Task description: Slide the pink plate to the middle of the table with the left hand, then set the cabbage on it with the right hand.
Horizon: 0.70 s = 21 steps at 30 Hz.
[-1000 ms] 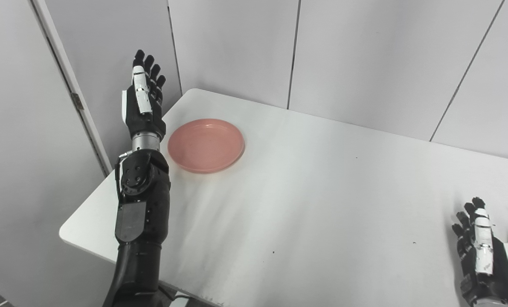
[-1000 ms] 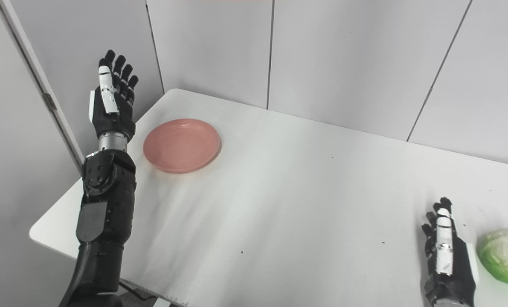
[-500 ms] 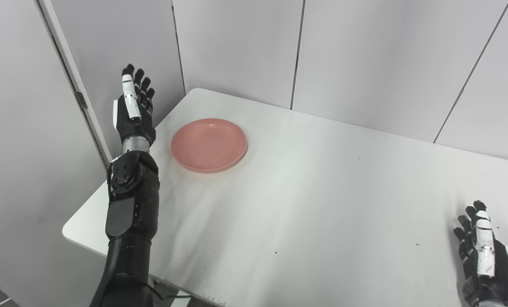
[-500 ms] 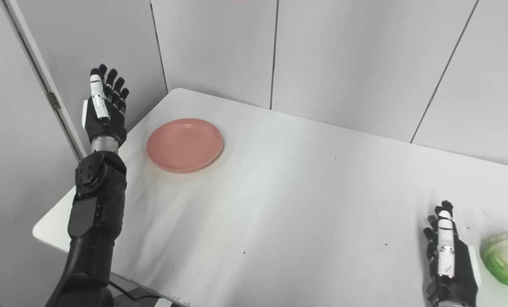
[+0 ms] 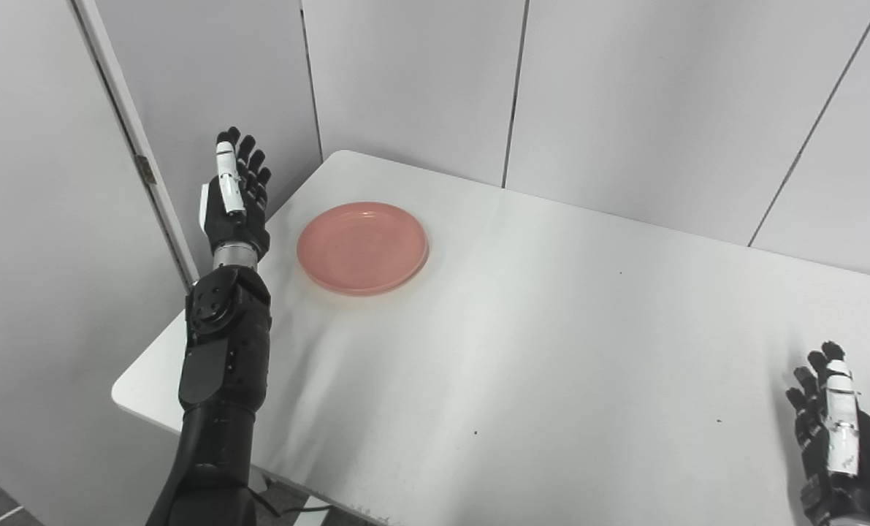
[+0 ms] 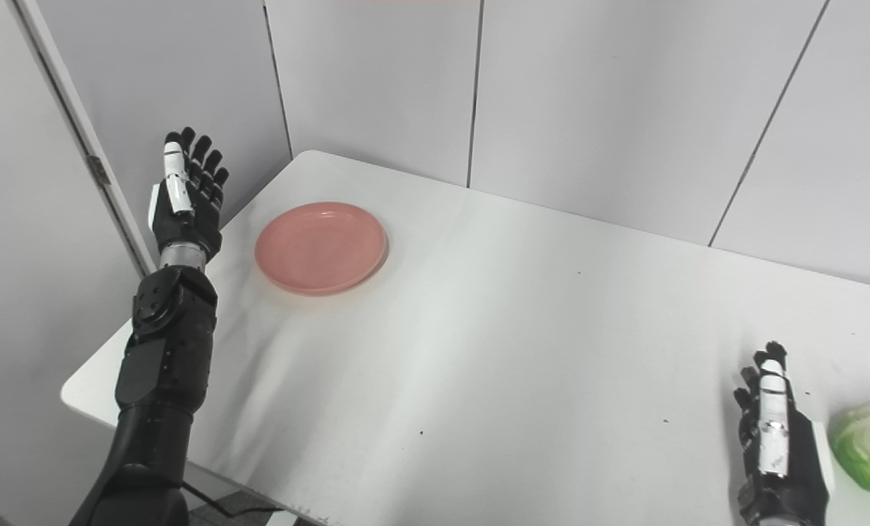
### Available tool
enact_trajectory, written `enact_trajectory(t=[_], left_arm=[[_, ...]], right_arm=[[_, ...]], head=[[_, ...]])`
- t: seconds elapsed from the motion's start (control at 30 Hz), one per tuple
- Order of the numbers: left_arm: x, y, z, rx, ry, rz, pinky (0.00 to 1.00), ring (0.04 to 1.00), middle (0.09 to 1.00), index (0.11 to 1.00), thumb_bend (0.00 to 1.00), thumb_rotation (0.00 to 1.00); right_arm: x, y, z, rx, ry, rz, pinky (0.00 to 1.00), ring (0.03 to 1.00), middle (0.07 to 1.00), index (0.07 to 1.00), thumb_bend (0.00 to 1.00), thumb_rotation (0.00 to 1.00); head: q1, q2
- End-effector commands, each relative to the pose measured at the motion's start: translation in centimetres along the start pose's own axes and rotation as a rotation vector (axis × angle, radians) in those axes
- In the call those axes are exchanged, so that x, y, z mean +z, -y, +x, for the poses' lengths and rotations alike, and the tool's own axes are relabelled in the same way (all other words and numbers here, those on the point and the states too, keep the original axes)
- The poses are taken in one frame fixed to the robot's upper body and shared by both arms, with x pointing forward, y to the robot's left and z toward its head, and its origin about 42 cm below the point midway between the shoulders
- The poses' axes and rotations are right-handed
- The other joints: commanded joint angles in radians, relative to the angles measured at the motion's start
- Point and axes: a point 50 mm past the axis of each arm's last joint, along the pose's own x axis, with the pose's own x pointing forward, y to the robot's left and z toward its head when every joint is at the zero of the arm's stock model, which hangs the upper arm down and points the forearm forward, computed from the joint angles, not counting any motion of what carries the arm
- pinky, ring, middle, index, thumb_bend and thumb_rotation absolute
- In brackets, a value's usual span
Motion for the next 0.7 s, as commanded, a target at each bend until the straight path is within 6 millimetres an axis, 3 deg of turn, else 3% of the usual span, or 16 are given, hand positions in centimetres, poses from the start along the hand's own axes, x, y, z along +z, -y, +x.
enact_trajectory(t=[0.0,0.13,0.67], left_arm=[[2.4,0.3,1.5,-0.027,0.087,0.017,0.97,0.96,0.957,0.942,0.42,1.0],[1.6,0.1,1.7,-0.012,0.056,0.018,0.97,0.956,0.952,0.919,0.43,1.0],[-0.2,-1.0,2.1,0.015,-0.02,0.028,1.0,0.97,0.971,0.965,0.41,1.0]], right_arm=[[1.8,-0.4,0.5,0.013,0.059,0.004,1.0,1.0,1.0,1.0,0.12,1.0],[1.8,-0.4,0.5,0.018,0.057,0.001,1.0,1.0,1.0,1.0,0.12,1.0],[2.1,-0.5,0.5,0.015,0.055,0.01,1.0,1.0,1.0,1.0,0.12,1.0]], head=[[-0.001,0.003],[-0.001,0.006],[-0.004,0.012]])
